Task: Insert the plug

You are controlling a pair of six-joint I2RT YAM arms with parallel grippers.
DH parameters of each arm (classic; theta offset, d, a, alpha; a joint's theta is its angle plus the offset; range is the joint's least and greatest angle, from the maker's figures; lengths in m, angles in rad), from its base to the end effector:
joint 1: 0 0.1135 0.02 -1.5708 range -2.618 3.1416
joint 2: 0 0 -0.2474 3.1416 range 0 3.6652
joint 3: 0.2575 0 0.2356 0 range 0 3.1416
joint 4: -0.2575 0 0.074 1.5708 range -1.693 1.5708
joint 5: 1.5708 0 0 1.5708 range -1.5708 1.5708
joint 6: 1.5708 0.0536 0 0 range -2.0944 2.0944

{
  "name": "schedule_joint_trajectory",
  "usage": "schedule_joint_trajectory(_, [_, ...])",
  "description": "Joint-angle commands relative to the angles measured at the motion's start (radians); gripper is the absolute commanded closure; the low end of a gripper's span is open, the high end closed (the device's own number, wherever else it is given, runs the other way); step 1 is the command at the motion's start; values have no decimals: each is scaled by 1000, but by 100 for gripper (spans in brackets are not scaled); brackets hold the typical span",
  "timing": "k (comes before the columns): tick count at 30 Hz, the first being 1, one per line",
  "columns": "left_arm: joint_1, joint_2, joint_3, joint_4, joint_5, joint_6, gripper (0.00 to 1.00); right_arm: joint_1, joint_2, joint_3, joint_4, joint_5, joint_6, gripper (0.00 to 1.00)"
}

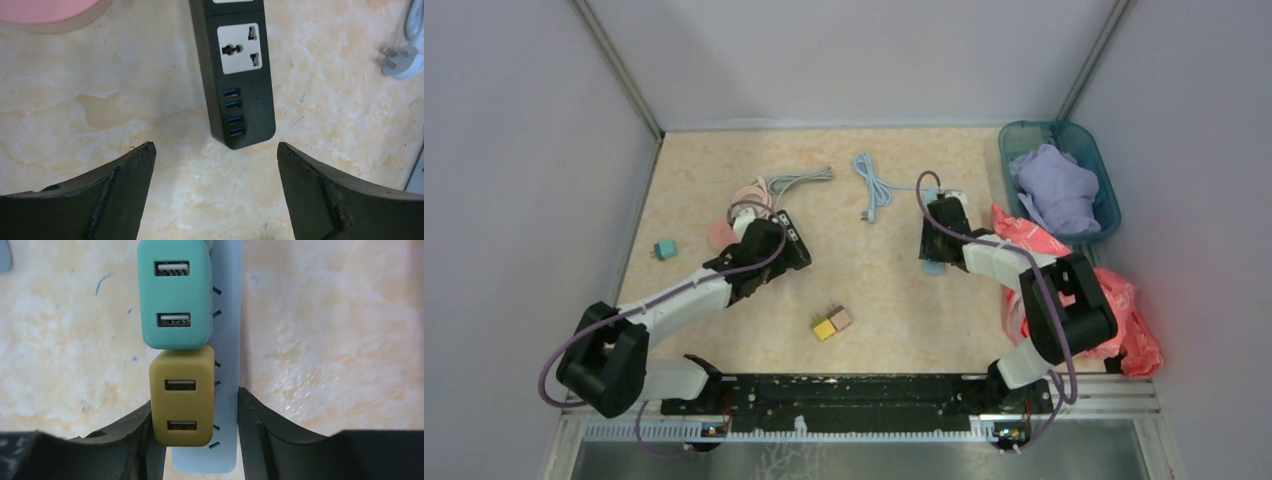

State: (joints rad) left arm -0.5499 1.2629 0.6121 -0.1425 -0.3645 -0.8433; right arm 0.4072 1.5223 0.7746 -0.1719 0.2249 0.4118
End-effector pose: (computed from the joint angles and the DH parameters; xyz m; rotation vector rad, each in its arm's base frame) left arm 0.2229 -0.1142 0.1705 -0.5100 2.2589 -0.2804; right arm 0.2732 0.1048 0.1493 0.0994 2.4575 0.0758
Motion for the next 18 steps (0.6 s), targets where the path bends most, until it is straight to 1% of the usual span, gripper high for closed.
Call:
schedule_joint_trajectory(1, [10, 83, 93, 6, -36, 51, 4, -112, 54, 60, 75, 90, -16, 59])
schedule_joint_trajectory(5, [13, 177, 155, 18, -33, 74, 4, -126, 52, 70, 83, 108, -26, 57])
schedule_joint_trajectory(9, [19, 284, 216, 12, -42, 87, 5, -125, 23, 55, 92, 73, -38, 51])
schedule_joint_trajectory(12, [23, 343, 252, 1, -59, 93, 6, -125, -28, 21, 100, 50, -45, 47])
schedule_joint_trajectory(15, [25, 386, 273, 0, -65, 104, 8, -125, -76, 3, 85, 17, -55, 40])
schedule_joint_trajectory(18, [26, 423, 296, -9, -56, 119, 14, -117, -126, -12, 62, -2, -61, 35])
